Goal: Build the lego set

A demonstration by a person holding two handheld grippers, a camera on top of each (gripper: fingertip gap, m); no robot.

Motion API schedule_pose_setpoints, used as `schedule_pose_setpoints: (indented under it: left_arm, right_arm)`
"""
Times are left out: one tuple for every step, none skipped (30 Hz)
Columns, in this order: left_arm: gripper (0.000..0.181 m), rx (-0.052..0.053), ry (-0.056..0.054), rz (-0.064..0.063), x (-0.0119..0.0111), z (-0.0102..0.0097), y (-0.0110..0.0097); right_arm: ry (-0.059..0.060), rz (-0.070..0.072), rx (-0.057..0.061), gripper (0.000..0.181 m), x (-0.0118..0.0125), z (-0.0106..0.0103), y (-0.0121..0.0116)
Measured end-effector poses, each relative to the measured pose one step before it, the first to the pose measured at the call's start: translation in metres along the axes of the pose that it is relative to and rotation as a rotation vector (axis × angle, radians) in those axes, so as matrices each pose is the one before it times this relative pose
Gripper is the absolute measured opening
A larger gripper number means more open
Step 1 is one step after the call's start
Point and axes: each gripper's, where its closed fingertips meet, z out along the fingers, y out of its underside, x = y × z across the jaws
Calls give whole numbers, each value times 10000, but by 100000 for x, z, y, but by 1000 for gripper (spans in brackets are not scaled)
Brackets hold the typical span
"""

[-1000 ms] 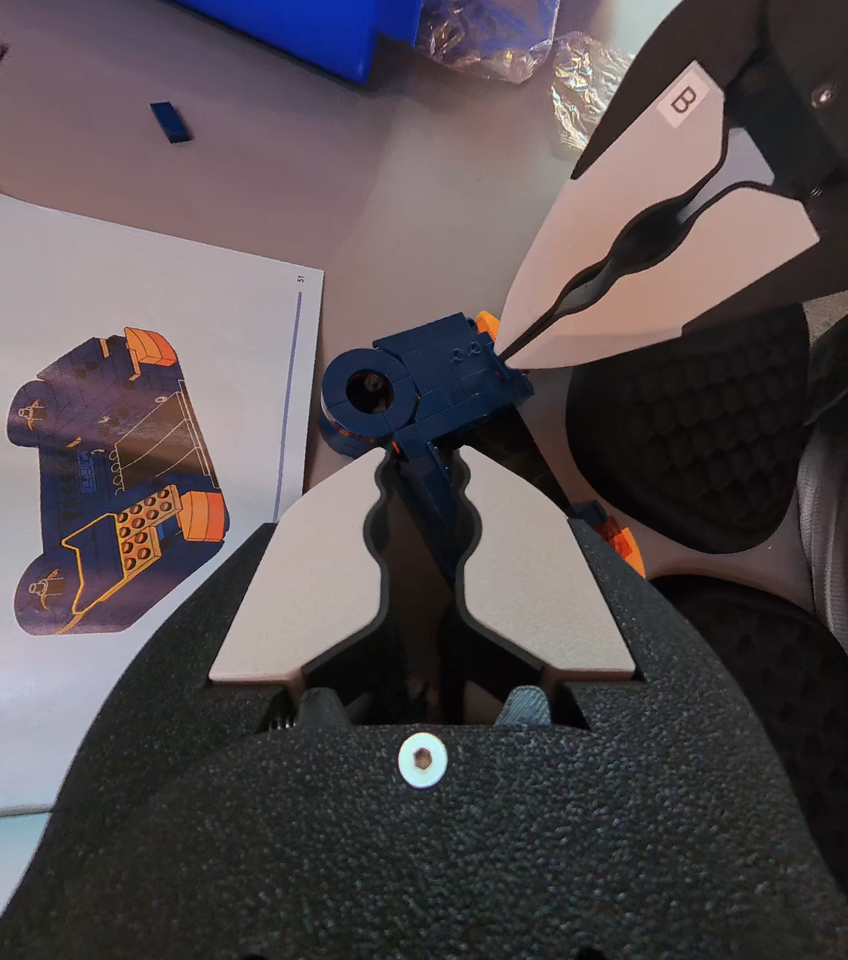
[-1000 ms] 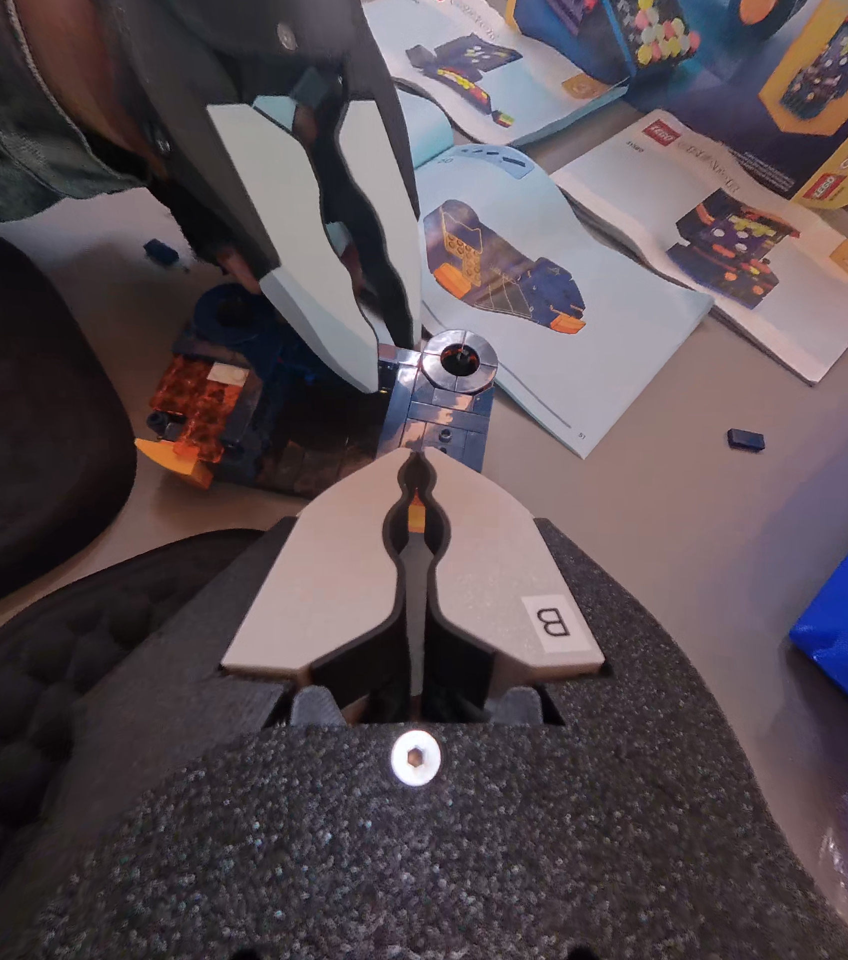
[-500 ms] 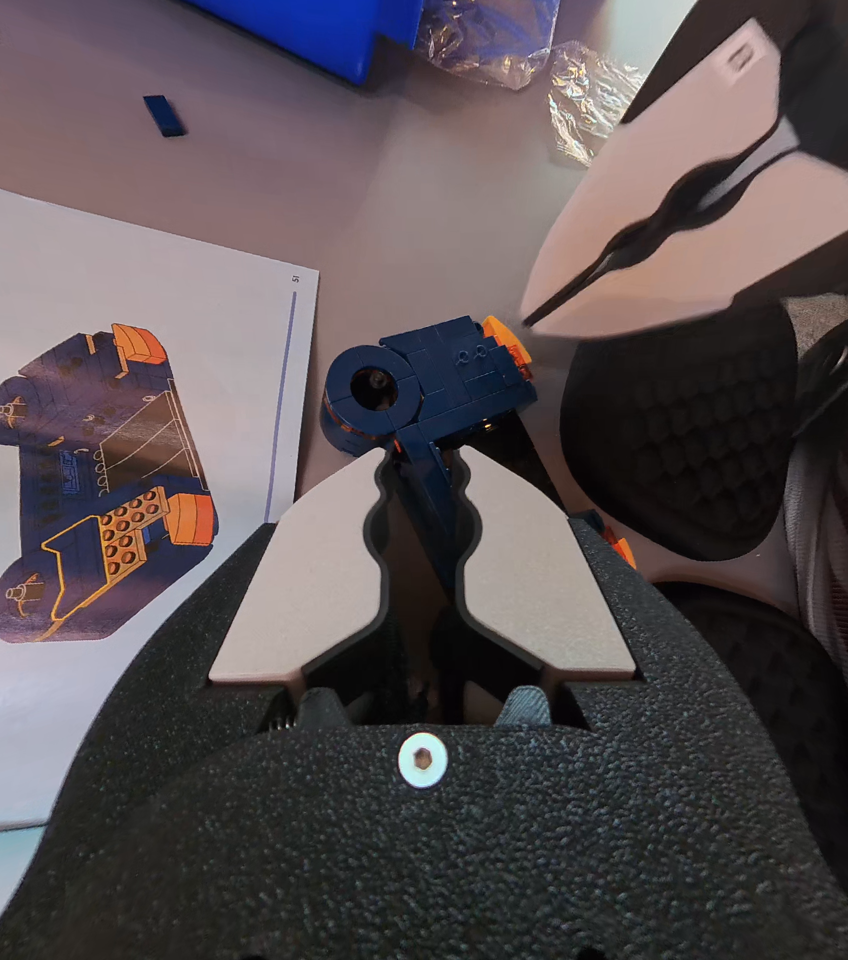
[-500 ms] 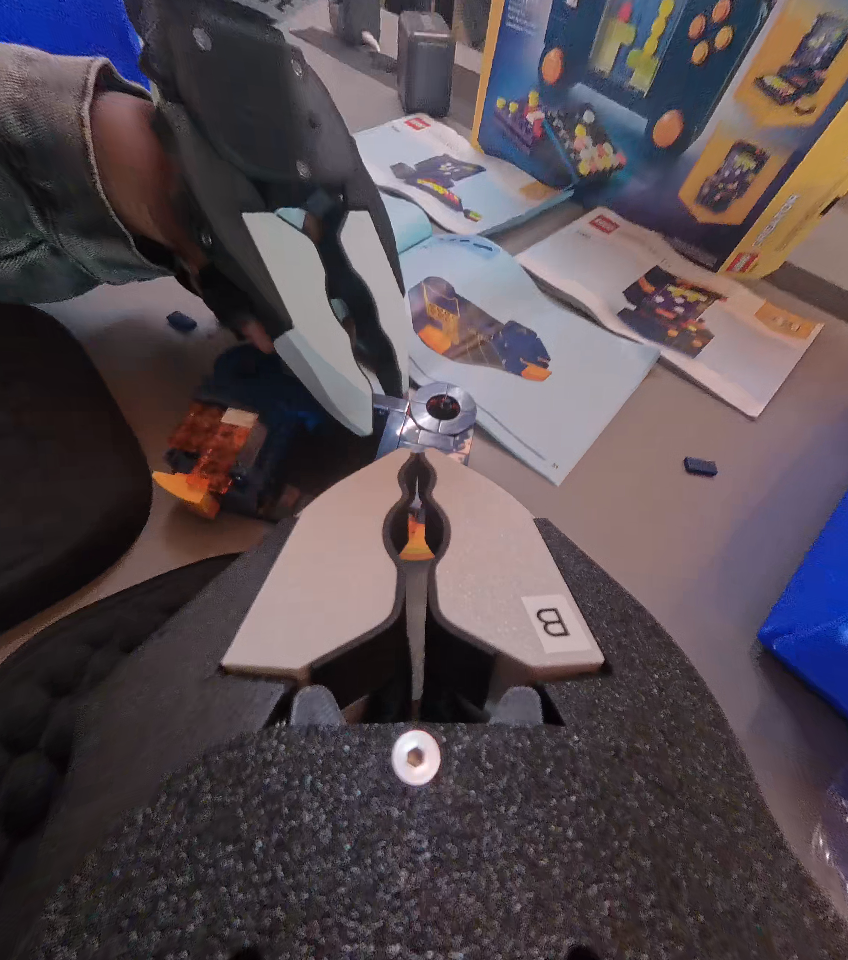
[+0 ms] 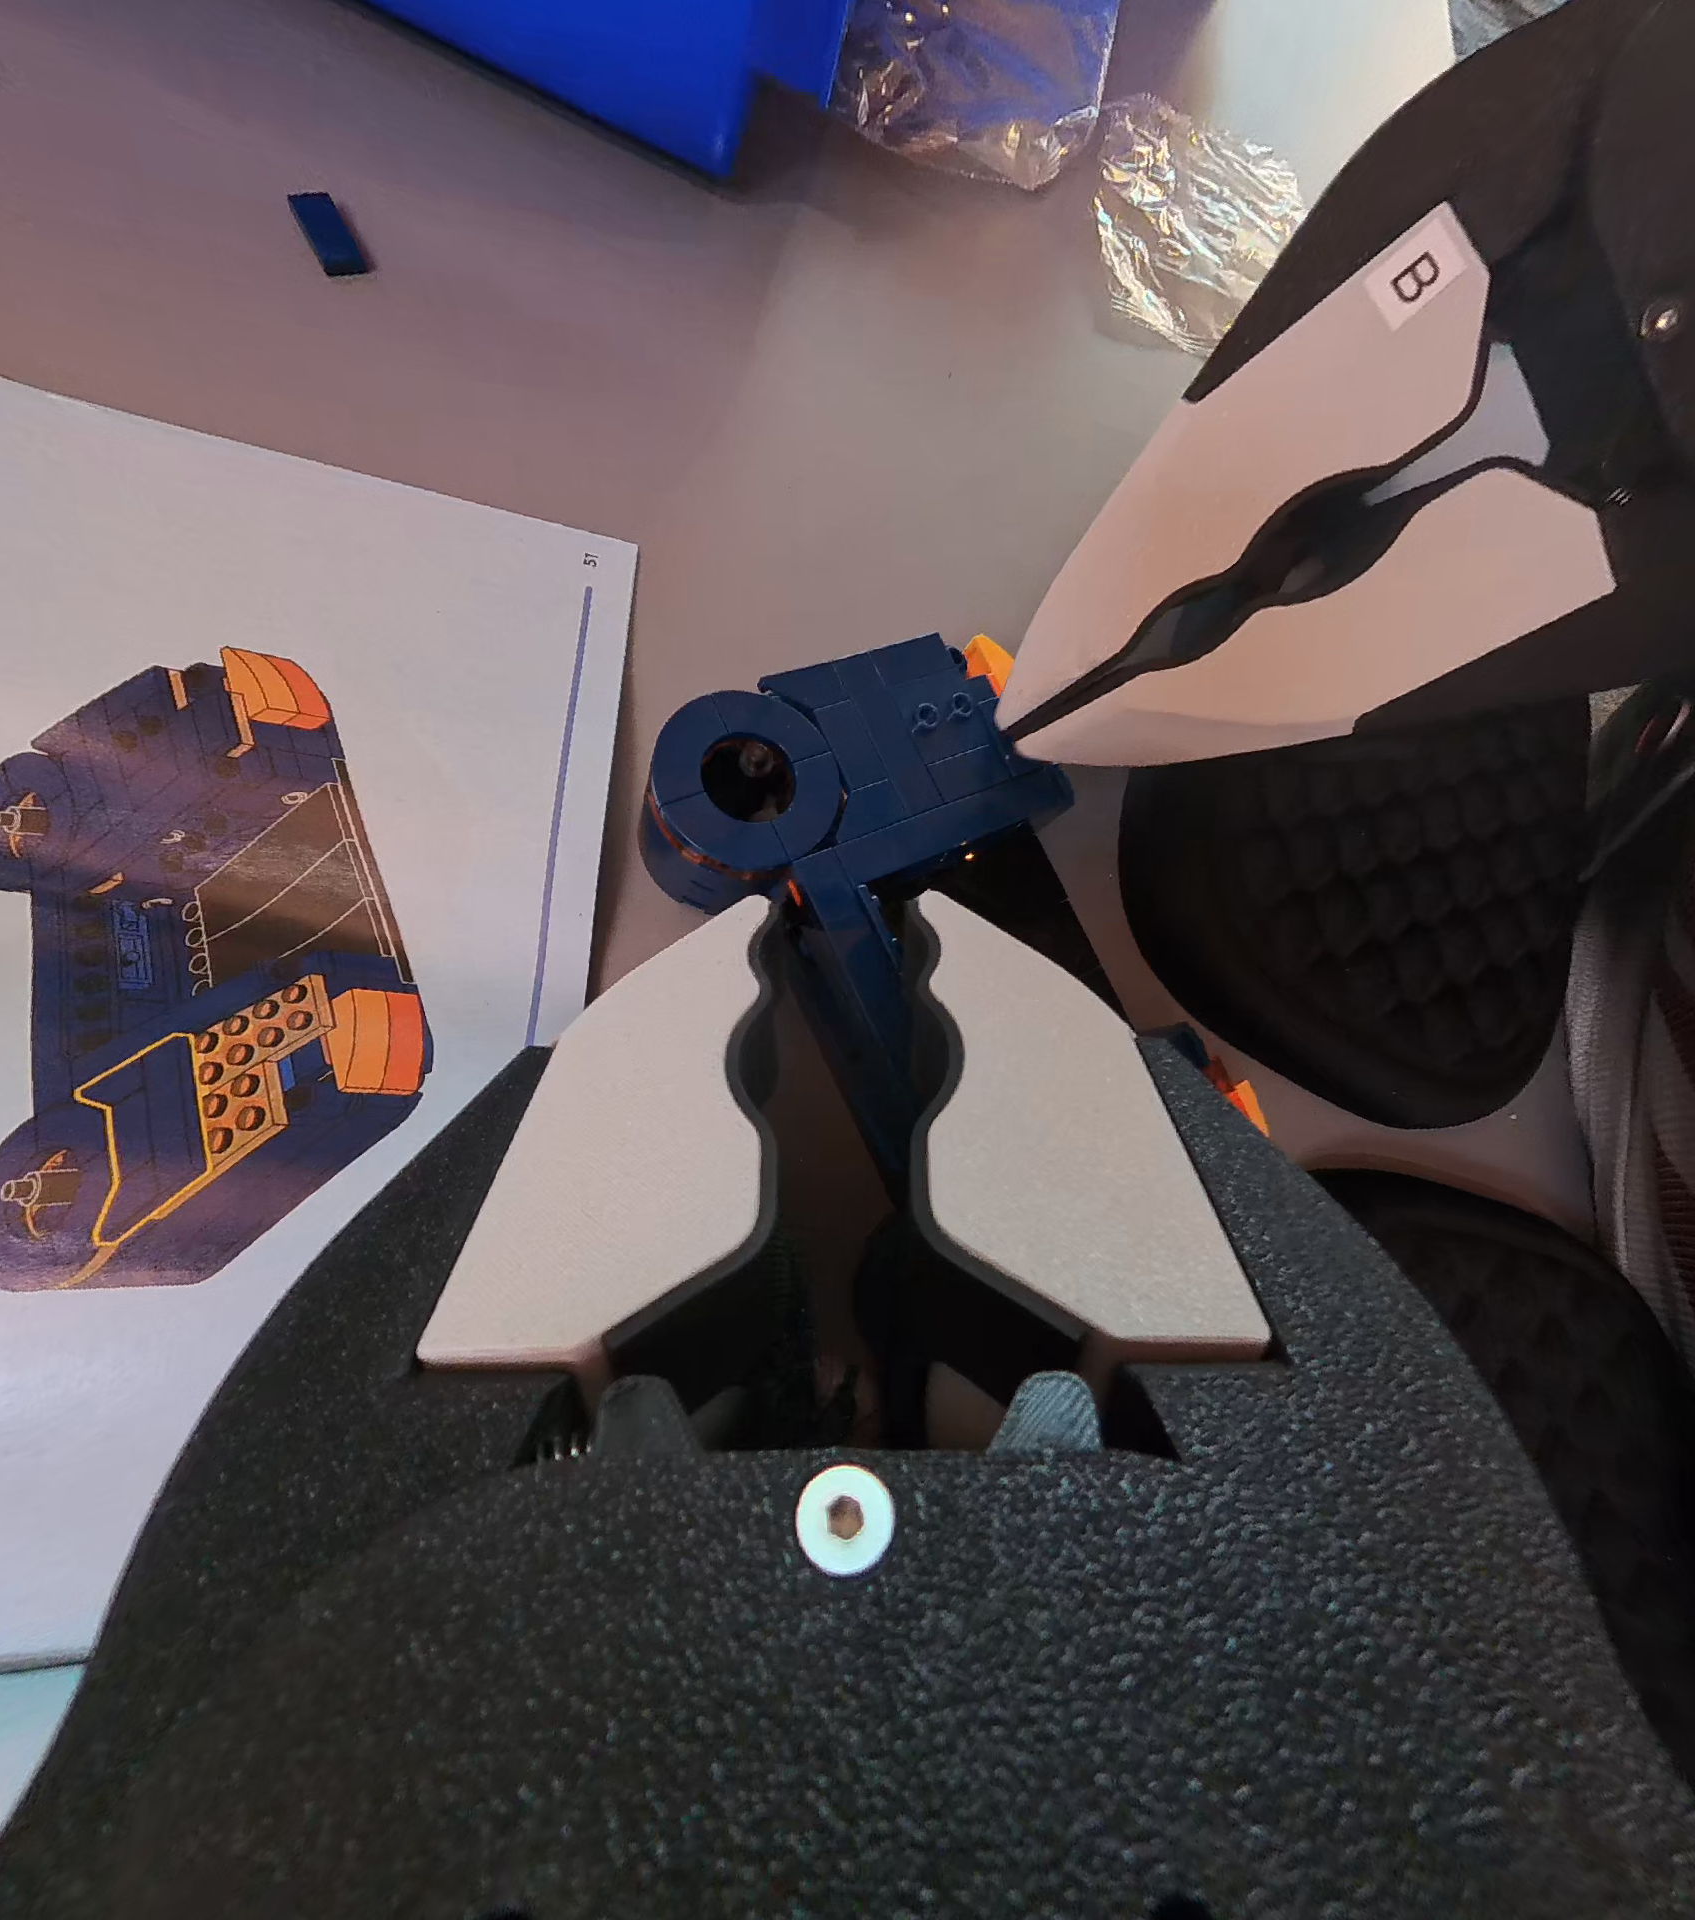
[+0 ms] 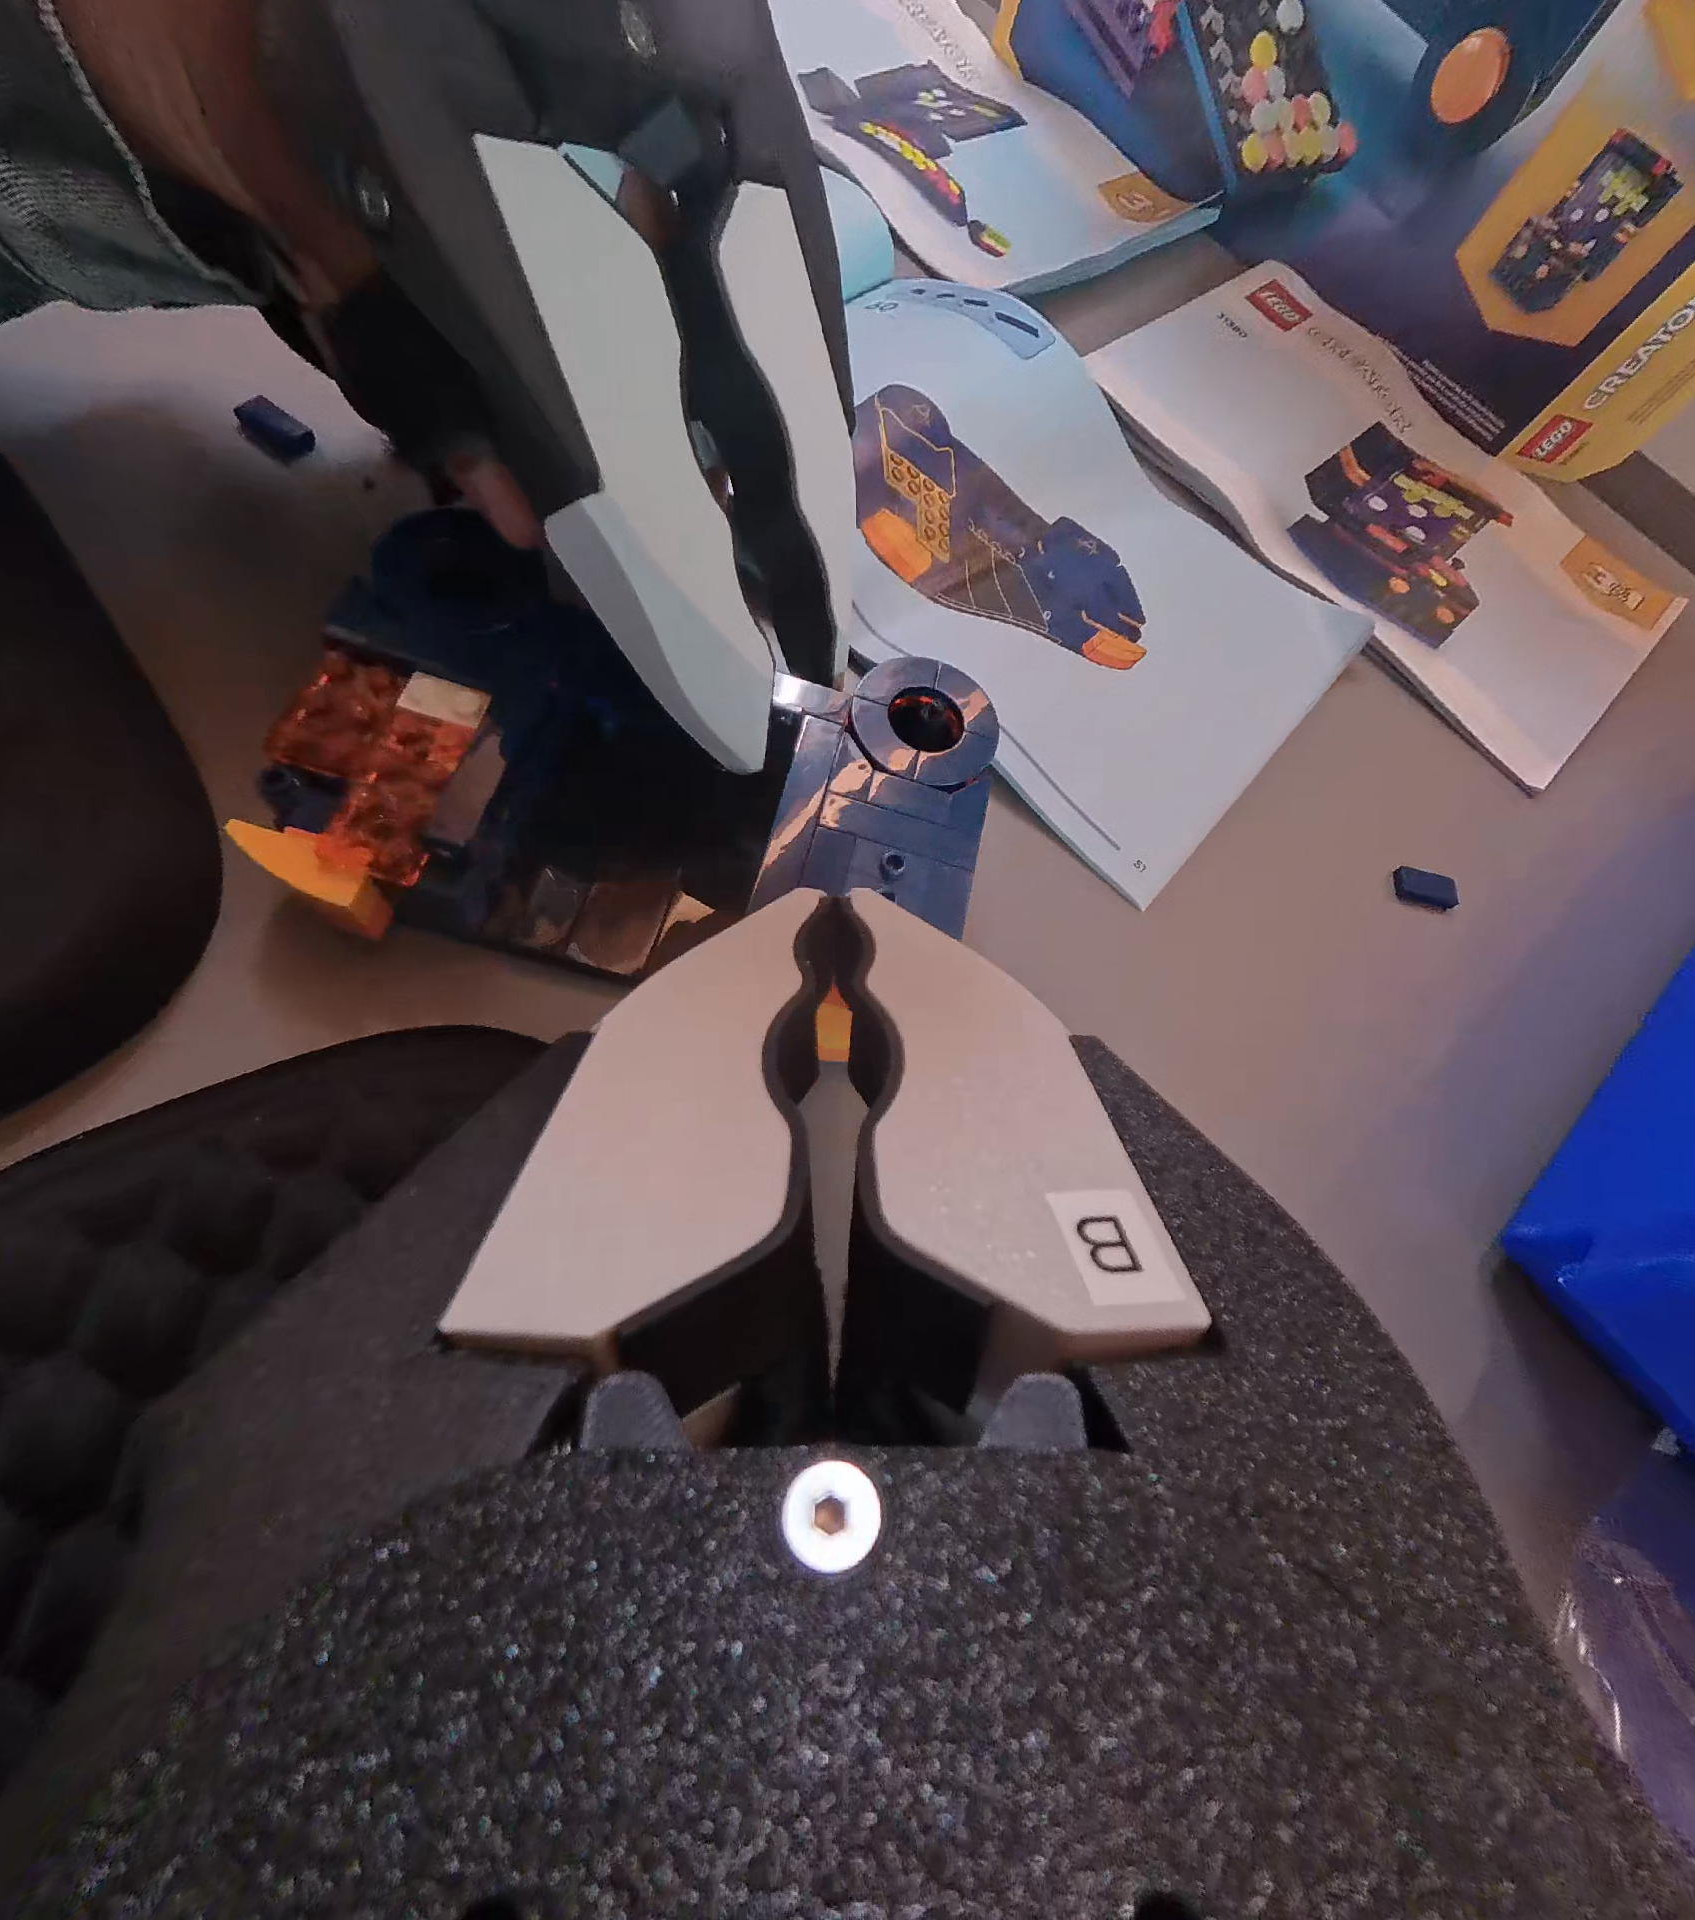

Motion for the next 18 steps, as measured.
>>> schedule_pose_setpoints:
  left_arm:
    - [21,0,-21,32,3,2,-6]
    - [21,-5,-12,5,-5,10,0]
    - [21,-3,4,-3,7,8,-6]
    - [21,2,9,-11,3,5,1]
    - [21,10,4,3,-4,0,-9]
    - [21,6,3,8,-5,11,-1]
    - [21,10,3,9,4,4,-7]
    - [21,14,5,-1,7,0,-8]
    - [21,7,7,-3,-5,9,-5]
    - [21,-8,-13,-7,1,-12,-7]
    - [21,-40,-40,24,3,-25,-5]
    - [21,-79,-62,100,37,-165,-1]
    - [21,-35,-194,164,-82,-577,-123]
    - [20,151,-425,182,-368,-1196,-370]
    - [19,446,-653,105,-772,-1811,-680]
    - [20,694,-664,-33,-945,-2188,-899]
    - [22,846,-751,-129,-1194,-2404,-1012]
    - [26,956,-1017,-183,-1680,-2456,-1091]
  right_arm:
    - [0,20,21,1,0,35,-1]
    - [34,-26,9,1,-2,13,6]
    - [64,-53,4,1,-12,-12,10]
    - [97,-107,2,1,5,18,-2]
    - [60,-54,14,1,-1,19,-5]
    - [-23,40,6,1,0,16,0]
    - [-72,98,8,1,-1,9,5]
    - [-61,74,9,1,8,21,-12]
    - [-35,38,-2,1,-1,8,-12]
    - [16,-22,3,1,-3,-5,-9]
    - [10,-29,-11,1,-4,-2,-24]
    - [-180,102,68,1,-71,-37,-52]
    - [-490,285,170,0,-258,-190,-60]
    - [-319,475,429,0,93,-423,-437]
    - [-3,469,1021,0,546,-863,-1298]
    - [-57,484,1292,0,530,-941,-1780]
    - [-3,578,1105,0,690,-669,-1618]
    - [46,660,645,0,837,-233,-1042]
